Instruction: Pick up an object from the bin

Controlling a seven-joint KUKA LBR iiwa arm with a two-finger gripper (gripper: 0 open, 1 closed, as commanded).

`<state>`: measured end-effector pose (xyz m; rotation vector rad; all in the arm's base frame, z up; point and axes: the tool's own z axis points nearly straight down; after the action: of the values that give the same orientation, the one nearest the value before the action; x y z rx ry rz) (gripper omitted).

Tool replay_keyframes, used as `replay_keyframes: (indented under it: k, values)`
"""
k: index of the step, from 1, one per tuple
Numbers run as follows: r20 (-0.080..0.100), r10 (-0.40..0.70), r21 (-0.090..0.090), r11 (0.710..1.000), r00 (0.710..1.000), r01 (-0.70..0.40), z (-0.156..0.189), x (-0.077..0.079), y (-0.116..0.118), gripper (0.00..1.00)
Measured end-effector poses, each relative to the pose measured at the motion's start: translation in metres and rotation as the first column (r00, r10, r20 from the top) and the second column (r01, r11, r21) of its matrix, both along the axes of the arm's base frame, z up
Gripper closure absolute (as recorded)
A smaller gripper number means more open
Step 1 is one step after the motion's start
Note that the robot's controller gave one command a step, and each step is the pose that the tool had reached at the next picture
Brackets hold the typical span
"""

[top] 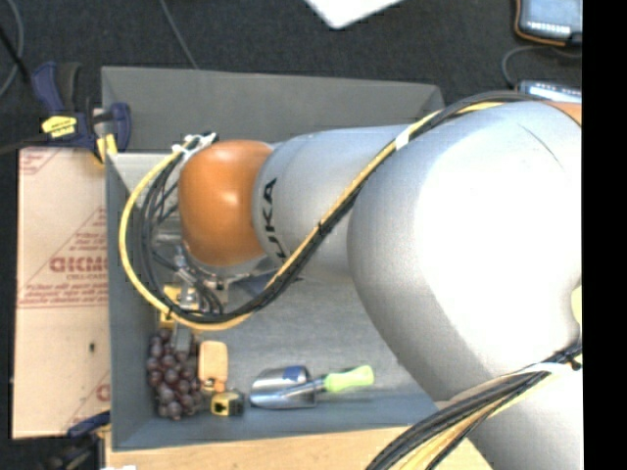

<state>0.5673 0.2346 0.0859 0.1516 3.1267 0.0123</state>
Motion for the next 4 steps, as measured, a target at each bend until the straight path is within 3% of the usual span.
replay_keyframes:
  k: [1, 2, 3, 4]
  values:
    - [-0.007, -0.023, -0.002, 1.0, 1.0, 0.023, 0.031, -0.001, -0.003, 0.0]
    - [-0.002, -0.208, 0.003, 0.978, 0.978, 0.208, -0.009, 0.009, -0.005, 0.0]
    - [0.009, -0.217, 0.009, 0.976, 0.976, 0.217, -0.02, 0.014, -0.004, 1.0]
    - [0.008, -0.218, 0.009, 0.976, 0.976, 0.217, -0.019, 0.013, -0.005, 1.0]
